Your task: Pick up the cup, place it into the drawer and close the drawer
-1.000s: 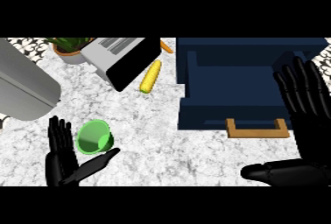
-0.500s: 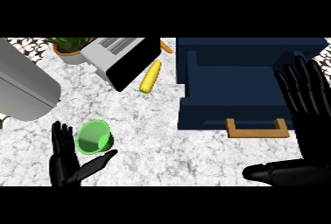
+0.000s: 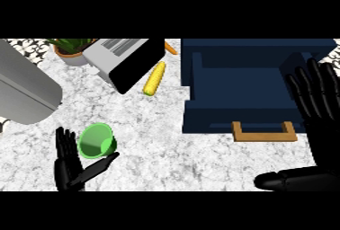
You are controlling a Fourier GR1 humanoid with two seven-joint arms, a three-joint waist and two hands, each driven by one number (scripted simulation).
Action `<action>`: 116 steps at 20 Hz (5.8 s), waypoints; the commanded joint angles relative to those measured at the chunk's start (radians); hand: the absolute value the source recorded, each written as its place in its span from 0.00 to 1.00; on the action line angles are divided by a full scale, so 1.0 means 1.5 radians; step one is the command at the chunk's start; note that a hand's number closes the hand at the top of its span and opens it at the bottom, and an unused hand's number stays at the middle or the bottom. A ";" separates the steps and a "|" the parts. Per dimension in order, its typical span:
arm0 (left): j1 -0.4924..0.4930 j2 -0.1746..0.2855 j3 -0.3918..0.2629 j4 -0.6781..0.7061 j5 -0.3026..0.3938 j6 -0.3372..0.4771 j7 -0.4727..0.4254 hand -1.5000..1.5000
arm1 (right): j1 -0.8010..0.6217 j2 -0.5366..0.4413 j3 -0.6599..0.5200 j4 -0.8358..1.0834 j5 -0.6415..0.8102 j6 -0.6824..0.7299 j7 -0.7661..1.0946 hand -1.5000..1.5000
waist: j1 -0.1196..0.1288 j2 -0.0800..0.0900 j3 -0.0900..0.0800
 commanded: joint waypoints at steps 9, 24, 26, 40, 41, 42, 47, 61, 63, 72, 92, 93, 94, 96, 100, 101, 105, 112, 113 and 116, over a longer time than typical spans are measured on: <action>-0.073 0.004 0.037 0.157 0.015 -0.060 -0.084 0.00 | 0.034 -0.001 0.000 -0.034 -0.002 0.012 0.003 0.00 | -0.002 0.000 0.000; -0.165 0.002 0.074 0.340 0.067 -0.170 -0.200 0.00 | -0.004 0.024 0.032 -0.038 0.034 -0.029 0.028 0.00 | -0.003 0.000 0.000; -0.169 0.028 0.083 0.369 0.079 -0.237 -0.202 0.00 | -0.026 -0.003 -0.009 0.024 -0.004 0.008 0.000 0.00 | -0.002 0.001 0.000; -0.211 0.032 0.075 0.387 0.062 -0.254 -0.273 1.00 | 0.010 -0.002 -0.009 0.016 0.002 0.023 -0.027 0.00 | -0.001 0.000 0.000; -0.172 0.014 0.048 0.355 0.048 -0.278 -0.280 1.00 | 0.026 -0.019 -0.033 -0.012 -0.021 0.030 -0.001 0.00 | -0.001 0.000 0.000; -0.211 0.051 0.051 0.346 0.049 -0.289 -0.238 1.00 | -0.022 -0.007 -0.017 0.055 0.001 0.025 -0.034 0.00 | 0.002 0.000 0.000; -0.250 0.086 0.034 0.429 0.022 -0.383 -0.258 1.00 | -0.040 -0.003 -0.014 0.024 -0.001 0.003 0.004 0.00 | -0.003 0.002 -0.001; -0.215 0.086 -0.035 0.156 0.013 -0.369 -0.144 1.00 | -0.001 0.010 0.000 0.020 0.006 0.007 -0.007 0.00 | 0.004 -0.002 0.000; -0.226 0.081 -0.050 0.060 0.033 -0.349 -0.041 1.00 | -0.024 0.002 -0.006 -0.006 0.015 -0.018 0.043 0.00 | 0.009 -0.004 0.001; -0.260 0.032 -0.096 -0.196 0.056 -0.235 0.191 1.00 | 0.003 -0.003 -0.026 -0.004 -0.019 0.008 0.014 0.00 | 0.002 -0.002 0.000; -0.598 -0.003 -0.096 -0.050 -0.050 -0.080 0.330 1.00 | -0.011 -0.025 -0.055 0.058 -0.020 0.037 -0.029 0.00 | -0.005 0.001 0.000; -0.668 -0.009 -0.099 -0.009 -0.038 -0.055 0.341 1.00 | 0.002 0.014 0.009 0.025 0.029 0.002 -0.008 0.00 | -0.009 0.001 0.000; -0.636 0.004 -0.086 -0.009 -0.045 -0.087 0.340 1.00 | 0.029 -0.001 -0.014 -0.040 0.001 0.004 0.028 0.00 | -0.008 0.000 0.000; -0.678 -0.009 -0.090 0.023 -0.056 -0.056 0.352 1.00 | -0.005 -0.030 -0.058 0.007 -0.036 0.030 0.012 0.00 | -0.008 0.001 0.000; -0.740 -0.009 -0.145 0.109 -0.031 0.004 0.331 1.00 | 0.000 -0.038 -0.076 0.052 -0.053 0.059 -0.032 0.00 | -0.016 0.003 0.001; -0.767 -0.009 -0.102 0.125 -0.050 -0.033 0.351 1.00 | 0.027 -0.002 -0.031 0.025 -0.017 0.032 -0.022 0.00 | -0.012 0.002 0.000; -0.783 -0.009 -0.202 0.197 0.035 0.056 0.297 1.00 | -0.003 -0.031 -0.060 0.050 -0.037 0.051 -0.028 0.00 | -0.024 0.005 0.001; -0.837 -0.009 -0.214 0.329 0.095 0.024 0.235 1.00 | -0.005 -0.021 -0.044 0.052 -0.014 0.041 -0.029 0.00 | -0.022 0.005 0.000; -0.849 -0.009 -0.235 0.337 0.110 0.049 0.244 1.00 | -0.024 -0.035 -0.057 0.047 -0.039 0.044 0.002 0.00 | -0.025 0.005 0.000; -0.880 -0.009 -0.268 0.395 0.153 0.069 0.234 1.00 | -0.009 -0.017 -0.038 0.045 -0.017 0.044 -0.037 0.00 | -0.042 0.009 0.001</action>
